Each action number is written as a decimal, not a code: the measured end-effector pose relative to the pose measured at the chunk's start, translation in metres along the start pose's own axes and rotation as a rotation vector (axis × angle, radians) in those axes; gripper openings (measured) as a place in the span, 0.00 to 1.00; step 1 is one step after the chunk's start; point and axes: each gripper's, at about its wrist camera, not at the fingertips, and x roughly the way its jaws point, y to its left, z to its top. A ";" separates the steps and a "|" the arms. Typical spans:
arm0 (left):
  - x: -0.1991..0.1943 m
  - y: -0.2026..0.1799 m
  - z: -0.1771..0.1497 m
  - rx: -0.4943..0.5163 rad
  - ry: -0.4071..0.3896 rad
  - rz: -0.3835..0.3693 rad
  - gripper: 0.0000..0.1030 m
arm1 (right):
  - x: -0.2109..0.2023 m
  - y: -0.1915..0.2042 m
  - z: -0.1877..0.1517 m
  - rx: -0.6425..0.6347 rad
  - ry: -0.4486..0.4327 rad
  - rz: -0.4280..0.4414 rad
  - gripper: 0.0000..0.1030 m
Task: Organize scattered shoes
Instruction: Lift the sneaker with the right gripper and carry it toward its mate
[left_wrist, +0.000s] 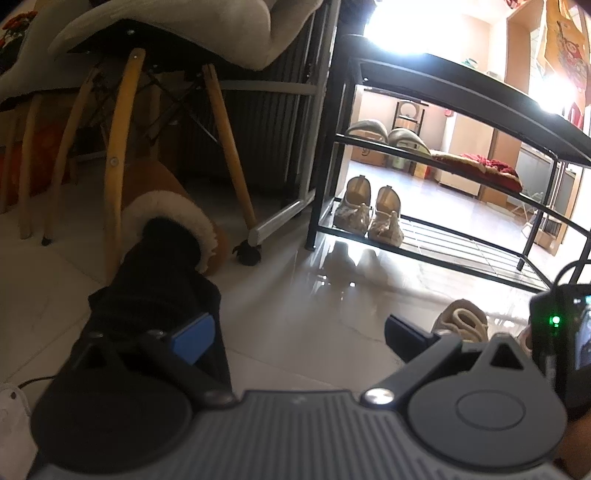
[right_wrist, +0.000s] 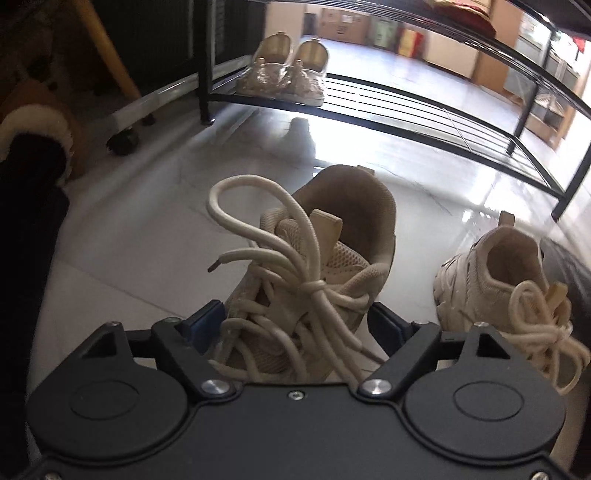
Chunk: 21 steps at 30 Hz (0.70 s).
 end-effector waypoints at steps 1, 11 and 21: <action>0.000 0.000 0.000 0.000 0.000 0.000 0.97 | -0.001 -0.003 -0.001 -0.031 -0.003 0.008 0.82; 0.000 -0.004 -0.002 0.020 0.003 -0.002 0.97 | -0.014 -0.030 -0.013 -0.058 0.012 0.016 0.75; 0.000 -0.007 -0.003 0.023 0.007 -0.007 0.97 | -0.041 -0.022 0.002 -0.089 -0.191 0.075 0.97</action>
